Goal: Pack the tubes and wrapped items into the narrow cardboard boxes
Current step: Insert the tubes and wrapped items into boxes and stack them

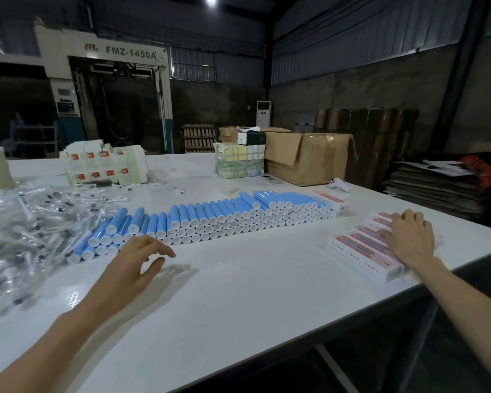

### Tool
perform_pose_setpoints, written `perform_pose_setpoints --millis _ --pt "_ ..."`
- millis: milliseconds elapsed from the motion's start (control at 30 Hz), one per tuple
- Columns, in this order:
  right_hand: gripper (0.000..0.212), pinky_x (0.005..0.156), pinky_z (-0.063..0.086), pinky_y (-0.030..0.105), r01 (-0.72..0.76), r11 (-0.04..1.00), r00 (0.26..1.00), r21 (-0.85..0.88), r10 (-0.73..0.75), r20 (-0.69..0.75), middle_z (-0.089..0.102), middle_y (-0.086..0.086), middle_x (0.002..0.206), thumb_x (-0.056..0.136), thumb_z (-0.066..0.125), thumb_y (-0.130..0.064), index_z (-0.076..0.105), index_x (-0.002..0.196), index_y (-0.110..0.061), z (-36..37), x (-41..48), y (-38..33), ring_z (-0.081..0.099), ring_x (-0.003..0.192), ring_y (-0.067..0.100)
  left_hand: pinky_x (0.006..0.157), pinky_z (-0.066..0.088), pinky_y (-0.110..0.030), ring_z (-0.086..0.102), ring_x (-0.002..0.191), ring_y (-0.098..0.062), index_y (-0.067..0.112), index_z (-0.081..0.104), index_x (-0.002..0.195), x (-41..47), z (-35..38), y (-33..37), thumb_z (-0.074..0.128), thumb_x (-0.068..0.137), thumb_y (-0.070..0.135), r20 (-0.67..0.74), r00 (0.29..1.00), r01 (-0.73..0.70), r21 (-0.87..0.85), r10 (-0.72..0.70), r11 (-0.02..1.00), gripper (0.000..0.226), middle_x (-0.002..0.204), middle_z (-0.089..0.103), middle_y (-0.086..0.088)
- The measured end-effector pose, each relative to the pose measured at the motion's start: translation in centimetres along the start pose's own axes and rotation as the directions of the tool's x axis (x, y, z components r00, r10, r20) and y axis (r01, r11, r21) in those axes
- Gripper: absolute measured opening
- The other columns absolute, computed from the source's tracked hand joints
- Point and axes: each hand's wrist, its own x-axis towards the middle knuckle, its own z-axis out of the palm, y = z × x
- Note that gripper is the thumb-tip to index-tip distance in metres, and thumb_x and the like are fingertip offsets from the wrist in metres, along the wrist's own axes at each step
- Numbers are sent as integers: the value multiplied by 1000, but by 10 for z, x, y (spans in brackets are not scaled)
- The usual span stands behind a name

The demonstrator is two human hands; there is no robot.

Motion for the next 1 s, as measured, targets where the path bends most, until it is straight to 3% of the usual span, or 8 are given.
perform_pose_setpoints --millis 167,233,333,433,567,767,867,1000 --pt "26 93 45 47 239 872 963 426 -159 -216 63 15 118 104 57 -22 67 124 -8 -33 -30 -107 53 112 33 82 56 -32 60 106 -5 40 72 113 1 -3 7 67 104 15 -11 999 41 71 -40 997 26 108 64 23" --pt "14 80 47 38 320 666 947 674 -234 -219 66 1 100 103 58 -20 68 112 -16 -49 -60 -168 59 98 22 77 55 -27 62 99 -4 40 70 112 0 -5 13 67 104 16 -32 997 69 108 -66 992 25 102 63 24" --pt "7 60 41 19 271 315 901 909 -416 -125 58 -17 69 103 60 -23 66 98 -24 -66 -114 -264 54 65 2 69 52 -24 64 87 -3 37 70 110 0 -14 19 69 101 14 -91 989 124 133 -112 983 25 96 64 21" --pt "12 61 43 25 84 105 825 991 -564 -11 62 -9 66 102 61 -21 68 93 -17 -78 -156 -350 54 60 5 71 54 -31 63 82 -5 32 72 108 -3 -27 24 67 101 16 -145 966 238 171 -215 956 18 96 65 16" --pt "19 67 41 32 -175 -22 777 984 -618 124 59 3 65 101 59 -15 69 91 -3 -82 -190 -407 52 62 16 80 56 -42 64 83 -11 28 72 112 -7 -38 29 61 102 21 -144 930 364 218 -339 905 16 101 69 10" --pt "19 53 34 25 -257 -105 718 961 -686 117 57 -1 60 103 58 -13 72 90 -13 -61 -197 -422 45 50 8 82 55 -37 63 94 -12 30 69 121 -36 -86 36 61 104 28 -92 865 492 352 -494 796 18 106 71 13" --pt "20 46 34 21 -302 -134 723 944 -678 135 59 1 62 103 58 -14 73 90 -15 -54 -194 -424 45 49 7 89 56 -39 63 118 -23 27 63 133 -66 -118 40 60 107 39 -174 800 560 560 -574 611 29 125 70 3" --pt "20 45 33 20 -302 -151 706 941 -699 114 59 3 64 105 57 -14 73 95 -12 -55 -197 -428 45 48 7 105 46 -43 49 137 -33 15 52 148 -116 -152 40 56 106 54 -355 643 648 724 -679 235 57 146 56 -10"
